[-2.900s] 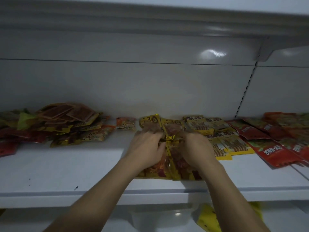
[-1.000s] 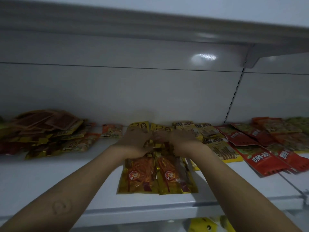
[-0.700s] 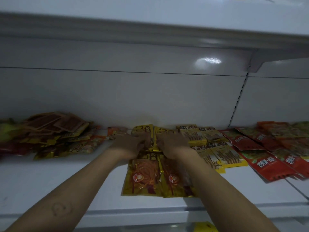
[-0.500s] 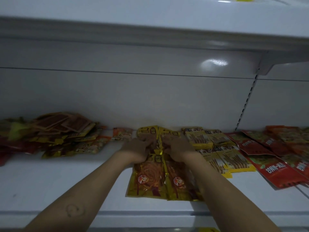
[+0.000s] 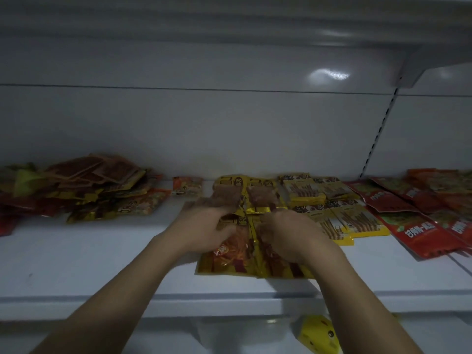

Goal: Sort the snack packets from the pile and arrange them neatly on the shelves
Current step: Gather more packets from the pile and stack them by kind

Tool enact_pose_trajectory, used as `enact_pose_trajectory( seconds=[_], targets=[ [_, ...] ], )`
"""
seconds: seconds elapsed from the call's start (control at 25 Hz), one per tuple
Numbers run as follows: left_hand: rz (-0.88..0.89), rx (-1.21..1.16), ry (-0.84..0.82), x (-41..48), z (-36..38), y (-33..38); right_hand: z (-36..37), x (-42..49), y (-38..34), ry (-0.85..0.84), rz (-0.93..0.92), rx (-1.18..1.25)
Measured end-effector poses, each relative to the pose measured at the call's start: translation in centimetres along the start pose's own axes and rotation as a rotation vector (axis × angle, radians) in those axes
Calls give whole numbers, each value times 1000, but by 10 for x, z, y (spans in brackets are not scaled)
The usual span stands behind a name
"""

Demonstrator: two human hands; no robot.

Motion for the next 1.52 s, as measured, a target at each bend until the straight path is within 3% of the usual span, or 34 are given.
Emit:
enact_pose_trajectory(
  seconds=[0.16,0.28,0.4,0.48,0.64,0.92,1.08,1.28,1.52],
  targets=[
    [-15,-2,-157,-20,18,16,13,-21,-5,-71,24,46],
    [-6,-21,-5,-16,12,11,8,-20,-3,-50,12,37],
    [-43,-11,107,10,-2,-2,-1,5,3,81,-2,35],
    [-91,-5,-7,32,0,-5,-2,38,3,89,-40,-7],
    [-136,-16,-174,58,10,2,18,98,15,-134,57,-114],
    [-83,-66,-153,54,14,-2,11,91,16,-99,67,-75],
    [-125,-81,-28,27,-1,-25,-13,70,-14,-11,54,-75],
    [-181,16,154,-21,-17,-68,-17,78,-90,91,-148,-34],
    [-232,1,169,-86,-20,-147,2,107,-191,73,-298,-88]
  ],
)
Point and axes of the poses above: each hand's wrist, its own x-axis towards the middle knuckle, its own z-axis out of the palm, y = z × x, the point moved 5 cm from there along x, towards the middle knuckle, and after that the axes turned 6 degrees about -y, right-handed, at the moved point
